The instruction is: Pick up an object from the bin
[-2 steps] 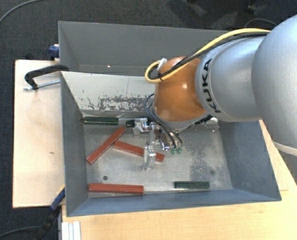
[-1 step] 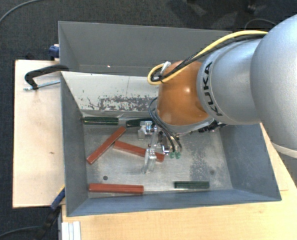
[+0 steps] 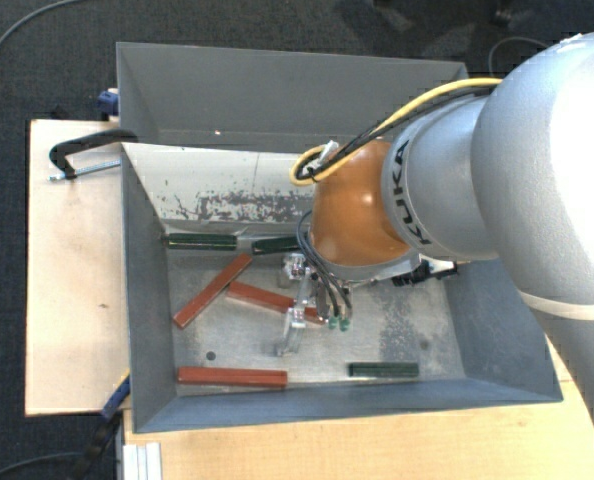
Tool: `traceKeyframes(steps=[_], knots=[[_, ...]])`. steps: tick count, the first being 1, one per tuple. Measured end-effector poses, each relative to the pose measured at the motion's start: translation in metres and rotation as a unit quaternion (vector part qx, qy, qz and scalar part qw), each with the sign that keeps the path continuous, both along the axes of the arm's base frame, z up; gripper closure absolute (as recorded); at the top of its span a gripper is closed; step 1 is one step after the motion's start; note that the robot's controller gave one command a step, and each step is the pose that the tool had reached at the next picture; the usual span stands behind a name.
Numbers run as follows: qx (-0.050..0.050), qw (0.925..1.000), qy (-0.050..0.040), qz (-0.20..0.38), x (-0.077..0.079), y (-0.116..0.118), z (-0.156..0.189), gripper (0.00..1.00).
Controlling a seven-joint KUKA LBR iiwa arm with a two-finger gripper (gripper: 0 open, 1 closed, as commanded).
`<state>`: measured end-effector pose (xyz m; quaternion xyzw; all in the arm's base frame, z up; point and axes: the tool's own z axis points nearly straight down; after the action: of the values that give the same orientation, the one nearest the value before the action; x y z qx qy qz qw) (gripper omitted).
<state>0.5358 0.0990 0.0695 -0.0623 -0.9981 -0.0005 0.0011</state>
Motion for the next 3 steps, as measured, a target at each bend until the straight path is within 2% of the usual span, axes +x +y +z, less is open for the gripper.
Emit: traceKeyframes(steps=[1, 2, 3], knots=[[0.0, 1.0, -0.0012, 0.0, 0.001, 0.0, 0.001, 0.0], [0.0, 1.0, -0.0013, 0.0, 0.001, 0.001, 0.001, 1.0], [0.001, 1.0, -0.0042, 0.001, 0.002, 0.001, 0.022, 1.0]])
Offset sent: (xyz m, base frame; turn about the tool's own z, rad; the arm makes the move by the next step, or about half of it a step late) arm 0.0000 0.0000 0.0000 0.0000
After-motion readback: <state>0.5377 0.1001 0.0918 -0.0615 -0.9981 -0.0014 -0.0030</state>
